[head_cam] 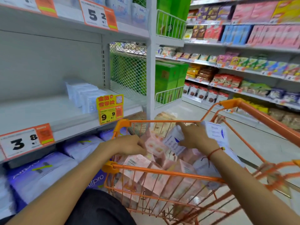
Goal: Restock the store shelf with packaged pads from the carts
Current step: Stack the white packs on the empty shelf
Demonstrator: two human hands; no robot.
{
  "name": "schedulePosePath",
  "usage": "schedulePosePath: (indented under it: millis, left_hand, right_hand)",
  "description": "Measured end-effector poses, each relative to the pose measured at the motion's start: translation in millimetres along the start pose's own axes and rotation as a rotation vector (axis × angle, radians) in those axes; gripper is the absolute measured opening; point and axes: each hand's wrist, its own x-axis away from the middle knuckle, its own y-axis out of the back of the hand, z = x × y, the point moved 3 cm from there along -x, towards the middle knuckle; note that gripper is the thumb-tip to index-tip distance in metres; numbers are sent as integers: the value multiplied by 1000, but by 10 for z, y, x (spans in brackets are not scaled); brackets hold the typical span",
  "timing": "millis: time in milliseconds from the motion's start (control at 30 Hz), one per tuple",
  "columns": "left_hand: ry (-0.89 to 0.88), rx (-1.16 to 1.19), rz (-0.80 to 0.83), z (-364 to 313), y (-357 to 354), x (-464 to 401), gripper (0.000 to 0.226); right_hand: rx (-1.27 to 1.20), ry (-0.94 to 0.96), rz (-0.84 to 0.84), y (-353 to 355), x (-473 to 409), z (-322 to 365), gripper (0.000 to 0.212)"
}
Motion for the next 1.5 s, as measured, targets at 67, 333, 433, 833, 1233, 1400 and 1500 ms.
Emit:
schedulePosePath:
  millis: [67,333,433,833,1233,1400,1500]
  left_hand:
    - [1,38,-33,-56,4,15,27]
    - [153,756,-307,-215,179,24,61]
    - [158,736,-421,-117,274,54,44]
    - [-78,1108,-439,-198,252,-21,99]
    - [-165,1499,-130,-144,244,34,64]
    - [-189,1436,-93,-143,233,69,68]
    - [-137,1348,-147,-181,177,61,91]
  right_hand:
    - [-86,2,-112,22,68,1,72]
    - [-933,82,-259,480,225,178,69]
    - [-1273,-49,-182,510,205,171,64]
    - [-1380,-231,-174,507,292,401,78]
    - [-1602,164,72,944,467,272,40]
    - [-1540,223,197,1020,488,103,41]
    - [-1505,213,289,1043,450,-50,38]
